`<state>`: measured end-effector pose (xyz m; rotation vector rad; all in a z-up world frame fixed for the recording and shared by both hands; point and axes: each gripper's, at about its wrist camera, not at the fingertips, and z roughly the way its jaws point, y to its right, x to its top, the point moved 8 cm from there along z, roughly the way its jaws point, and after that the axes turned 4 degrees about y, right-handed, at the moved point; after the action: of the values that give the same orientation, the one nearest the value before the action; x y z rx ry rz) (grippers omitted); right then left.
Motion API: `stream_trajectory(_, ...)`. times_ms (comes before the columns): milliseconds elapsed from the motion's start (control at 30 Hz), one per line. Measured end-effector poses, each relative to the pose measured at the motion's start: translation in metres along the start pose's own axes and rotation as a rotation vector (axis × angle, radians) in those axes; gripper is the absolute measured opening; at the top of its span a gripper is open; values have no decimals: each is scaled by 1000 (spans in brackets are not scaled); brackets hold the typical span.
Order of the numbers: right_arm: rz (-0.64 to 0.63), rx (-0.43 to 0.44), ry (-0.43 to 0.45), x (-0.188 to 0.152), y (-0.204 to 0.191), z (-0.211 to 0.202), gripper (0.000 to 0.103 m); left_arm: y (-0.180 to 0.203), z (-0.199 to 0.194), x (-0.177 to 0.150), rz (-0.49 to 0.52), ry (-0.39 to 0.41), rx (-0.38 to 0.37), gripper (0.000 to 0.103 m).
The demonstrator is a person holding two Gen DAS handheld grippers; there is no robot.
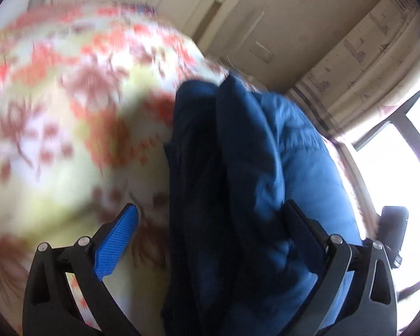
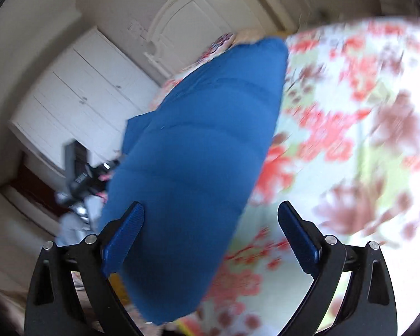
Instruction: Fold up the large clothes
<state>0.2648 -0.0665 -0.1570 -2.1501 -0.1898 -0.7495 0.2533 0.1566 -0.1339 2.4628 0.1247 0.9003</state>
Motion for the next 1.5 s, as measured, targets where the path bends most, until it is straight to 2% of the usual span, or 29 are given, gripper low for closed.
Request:
stream_trajectory(100, -18, 41, -26, -1, -11, 8, 96, -10, 1, -16, -74, -64, -104, 101)
stream_trajectory(133, -27, 54, -44, -2, -15, 13, 96, -13, 4, -22, -118, -93, -159, 101)
stream_trajectory(167, -38, 64, -68, -6, -21, 20, 96, -15, 3, -22, -129, -88, -189, 101)
stream_trajectory(300, -41, 66, -78, -11, -27, 30, 99, -10, 8, -25, -96, -119, -184, 101)
stream_trajectory(333, -31, 66, -84, -11, -27, 32, 99, -4, 12, -26, -87, -140, -202, 101)
stream_trajectory(400, -19, 67, -96, -11, -27, 38, 99, 5, 20, -26, -106, -183, -290, 101)
stream_trajectory(500, -20, 72, -90, -13, -29, 42, 98, 13, 29, -23, -89, -204, -324, 101)
stream_trajectory(533, -30, 70, -80, -13, -31, 41, 96, 16, 31, -22, -100, -206, -347, 95)
stream_trajectory(567, -58, 65, -58, -13, -35, 38, 88, 17, 31, -23, -116, -206, -369, 88)
stream_trajectory(600, -74, 61, -41, -12, -37, 36, 81, 16, 30, -24, -112, -187, -371, 84)
stream_trajectory(667, -114, 39, -9, -13, -44, 34, 77, 14, 24, -25, -99, -138, -369, 65)
stream_trajectory(733, -178, 8, 30, -12, -55, 31, 72, 15, 18, -26, -96, -89, -372, 57)
stream_trajectory(800, -227, -20, 70, -6, -59, 25, 66, 22, 15, -27, -82, -51, -362, 54)
stream_trajectory(967, -324, -100, 192, 29, -59, -6, 62, 64, 15, -13, 6, 30, -383, 50)
stream_trajectory(1100, -386, -203, 280, 75, -43, -37, 61, 112, 49, 28, 55, 82, -425, 49)
stream_trajectory(1267, -383, -280, 350, 126, 0, -67, 61, 166, 107, 66, 75, 88, -457, 49)
stream_trajectory(1333, -340, -297, 331, 139, 31, -67, 61, 180, 139, 73, 87, 63, -436, 49)
stream_trajectory(1367, -287, -310, 305, 142, 55, -62, 61, 182, 162, 71, 79, 25, -410, 49)
stream_trajectory(1433, -208, -373, 197, 133, 96, -39, 61, 175, 205, 57, 47, -72, -338, 52)
stream_trajectory(1467, -163, -377, 175, 127, 113, -33, 64, 171, 217, 50, 23, -71, -365, 57)
stream_trajectory(1500, -121, -318, 210, 125, 119, -36, 64, 169, 221, 49, -15, -67, -400, 57)
